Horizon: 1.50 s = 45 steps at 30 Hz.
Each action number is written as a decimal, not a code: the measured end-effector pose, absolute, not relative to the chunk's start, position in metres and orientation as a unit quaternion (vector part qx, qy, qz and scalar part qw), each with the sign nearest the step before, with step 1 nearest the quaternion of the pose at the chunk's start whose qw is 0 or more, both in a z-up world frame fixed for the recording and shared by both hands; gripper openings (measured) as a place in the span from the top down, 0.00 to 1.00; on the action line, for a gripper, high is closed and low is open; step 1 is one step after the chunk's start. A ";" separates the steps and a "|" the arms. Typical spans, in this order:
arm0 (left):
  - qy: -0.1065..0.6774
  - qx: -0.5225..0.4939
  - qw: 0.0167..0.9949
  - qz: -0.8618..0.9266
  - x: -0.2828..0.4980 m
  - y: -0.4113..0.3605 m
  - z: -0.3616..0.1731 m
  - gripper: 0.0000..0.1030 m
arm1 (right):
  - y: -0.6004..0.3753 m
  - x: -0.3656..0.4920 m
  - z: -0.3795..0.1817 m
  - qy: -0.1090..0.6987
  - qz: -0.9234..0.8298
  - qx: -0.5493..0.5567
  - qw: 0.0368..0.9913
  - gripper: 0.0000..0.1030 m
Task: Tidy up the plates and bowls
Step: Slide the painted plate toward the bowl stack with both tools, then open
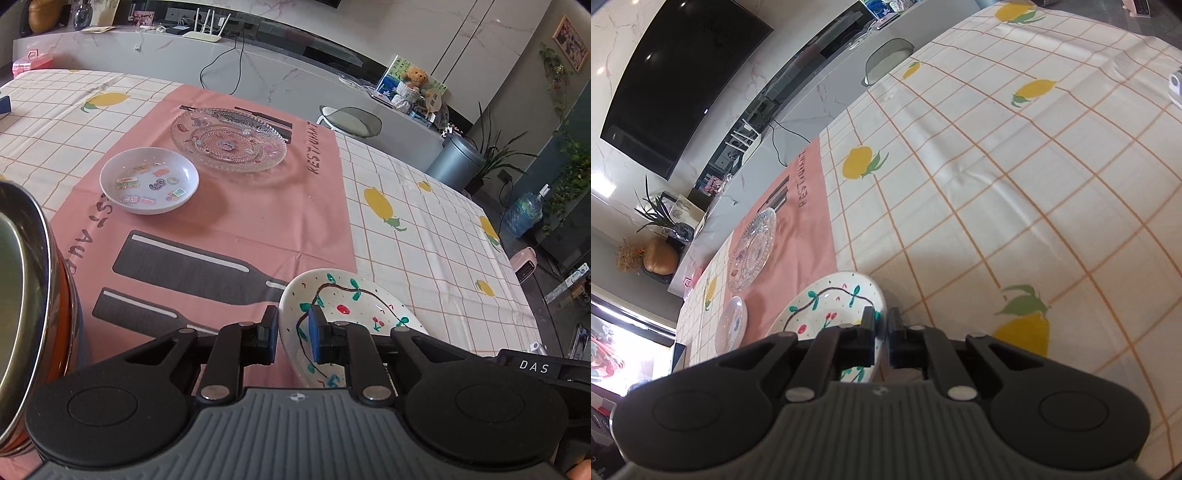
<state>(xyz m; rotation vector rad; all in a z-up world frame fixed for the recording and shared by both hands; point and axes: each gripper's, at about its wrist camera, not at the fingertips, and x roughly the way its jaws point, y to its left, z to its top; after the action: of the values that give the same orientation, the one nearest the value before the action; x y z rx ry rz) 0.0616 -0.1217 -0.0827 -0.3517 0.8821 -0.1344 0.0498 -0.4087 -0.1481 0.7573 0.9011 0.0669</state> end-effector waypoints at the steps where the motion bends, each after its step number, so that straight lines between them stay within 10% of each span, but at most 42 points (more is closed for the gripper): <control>1: 0.426 -0.168 0.887 -0.068 0.058 -0.122 -0.083 0.82 | -0.409 0.044 -0.148 0.425 0.029 0.360 0.830 0.96; 45: 0.474 -0.152 0.862 -0.094 0.032 -0.116 -0.105 0.74 | -0.386 0.012 -0.152 0.435 -0.001 0.293 0.851 0.85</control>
<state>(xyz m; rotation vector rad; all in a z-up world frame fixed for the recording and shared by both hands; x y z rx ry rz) 0.0321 -0.1161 -0.1046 -0.3193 0.9933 -0.1975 0.0115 -0.3861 -0.1519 0.6176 0.9168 -0.0012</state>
